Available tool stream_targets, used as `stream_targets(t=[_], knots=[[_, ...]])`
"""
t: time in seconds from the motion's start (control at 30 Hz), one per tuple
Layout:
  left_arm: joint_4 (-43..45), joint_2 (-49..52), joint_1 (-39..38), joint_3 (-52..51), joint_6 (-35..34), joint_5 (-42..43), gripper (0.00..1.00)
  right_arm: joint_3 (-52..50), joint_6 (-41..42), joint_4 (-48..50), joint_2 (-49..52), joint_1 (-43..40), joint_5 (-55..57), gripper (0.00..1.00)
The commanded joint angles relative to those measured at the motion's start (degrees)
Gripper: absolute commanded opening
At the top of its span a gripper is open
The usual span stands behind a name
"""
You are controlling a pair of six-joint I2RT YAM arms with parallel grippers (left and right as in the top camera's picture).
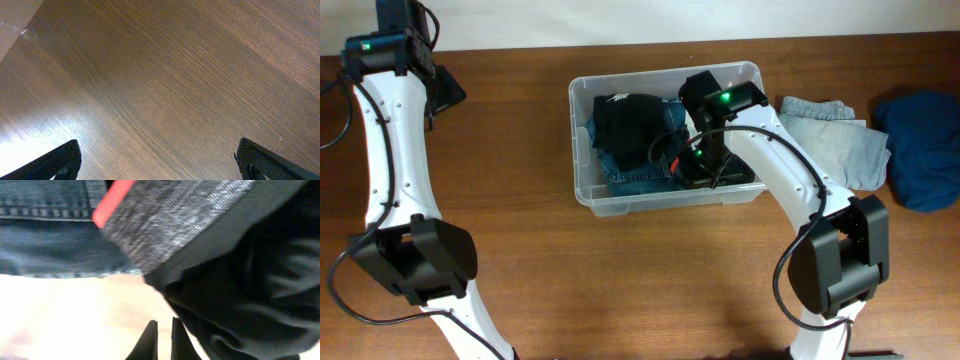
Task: Pack container
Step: 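Lower the shorts into the bin and press them down with the right gripper, then withdraw the right gripper from the bin toward the light blue jeans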
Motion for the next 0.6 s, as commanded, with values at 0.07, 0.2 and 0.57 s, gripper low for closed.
stream_targets(t=[0.07,0.2,0.57], knots=[[0.0,0.2,0.1,0.0,0.0,-0.3,0.99,-0.5,0.6,1.3,0.2,0.6,-3.9,0.06],[0.0,0.2,0.1,0.0,0.0,-0.3,0.99,3.7,-0.3,2.5,0.0,0.2,-3.9,0.06],[0.0,0.2,0.1,0.0,0.0,-0.3,0.99,20.5,0.9,-3.6,-5.0,-10.3,9.7,0.06]])
